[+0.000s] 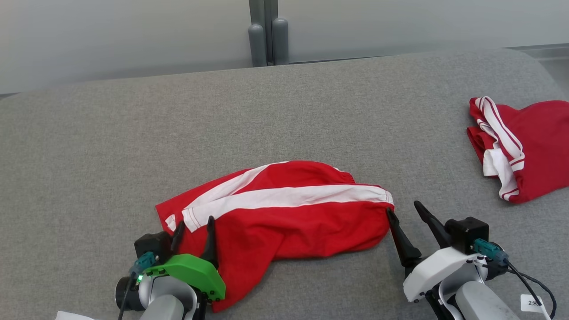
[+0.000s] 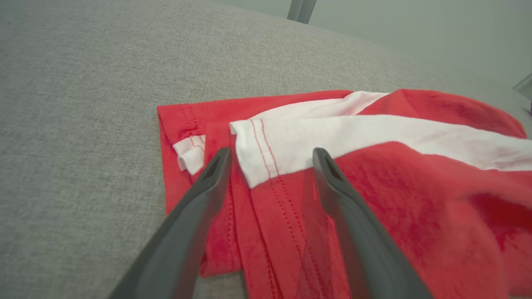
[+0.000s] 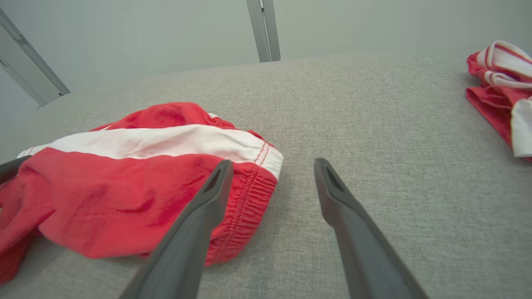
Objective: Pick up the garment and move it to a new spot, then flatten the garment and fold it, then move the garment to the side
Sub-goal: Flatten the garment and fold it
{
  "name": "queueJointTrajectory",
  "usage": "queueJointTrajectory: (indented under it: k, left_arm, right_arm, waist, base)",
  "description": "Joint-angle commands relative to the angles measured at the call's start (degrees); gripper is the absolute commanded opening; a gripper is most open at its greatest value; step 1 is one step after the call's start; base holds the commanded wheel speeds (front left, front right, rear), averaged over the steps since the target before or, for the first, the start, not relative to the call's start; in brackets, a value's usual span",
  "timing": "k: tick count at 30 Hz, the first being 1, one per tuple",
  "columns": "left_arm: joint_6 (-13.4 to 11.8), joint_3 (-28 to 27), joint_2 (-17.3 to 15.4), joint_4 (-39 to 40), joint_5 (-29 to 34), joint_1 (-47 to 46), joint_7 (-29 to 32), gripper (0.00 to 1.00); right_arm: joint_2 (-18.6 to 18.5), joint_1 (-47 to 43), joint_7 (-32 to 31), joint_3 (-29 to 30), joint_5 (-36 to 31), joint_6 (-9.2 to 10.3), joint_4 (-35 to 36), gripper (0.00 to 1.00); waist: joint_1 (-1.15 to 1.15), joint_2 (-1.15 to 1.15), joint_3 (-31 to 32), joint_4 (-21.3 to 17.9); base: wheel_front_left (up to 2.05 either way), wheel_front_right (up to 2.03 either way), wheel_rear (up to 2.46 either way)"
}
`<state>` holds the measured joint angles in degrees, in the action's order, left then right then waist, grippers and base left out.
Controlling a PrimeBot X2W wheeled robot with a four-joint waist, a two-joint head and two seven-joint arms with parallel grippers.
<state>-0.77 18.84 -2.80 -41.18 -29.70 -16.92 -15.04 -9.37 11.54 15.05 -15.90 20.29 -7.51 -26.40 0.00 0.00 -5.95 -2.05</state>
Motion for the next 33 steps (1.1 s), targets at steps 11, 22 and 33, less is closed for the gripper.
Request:
queueJointTrajectory:
  k: [11, 22, 33]
  left_arm:
    - [0.7, -0.5, -0.2, 1.6, 0.6, -0.4, -0.1, 0.2]
    - [1.5, -1.1, -0.2, 2.1, 1.8, -0.5, -0.1, 0.0]
    - [1.8, -1.6, -0.2, 3.2, 3.1, 0.2, -0.1, 0.0]
  right_arm:
    - [0.1, 0.7, 0.2, -1.3, 1.4, 0.06, -0.5, 1.0]
    - [1.0, 1.8, 0.2, -1.6, 5.0, 0.05, -2.4, 1.0]
    - [3.0, 4.4, 0.2, 1.1, 18.2, 0.04, -5.5, 1.0]
  waist:
    - [0.0, 0.0, -0.4, 0.3]
    - [0.0, 0.0, -0.9, 1.1]
    - [0.0, 0.0, -1.6, 2.4]
  base:
    - [0.0, 0.0, 0.0]
    - [0.0, 0.0, 0.0]
    - [0.0, 0.0, 0.0]
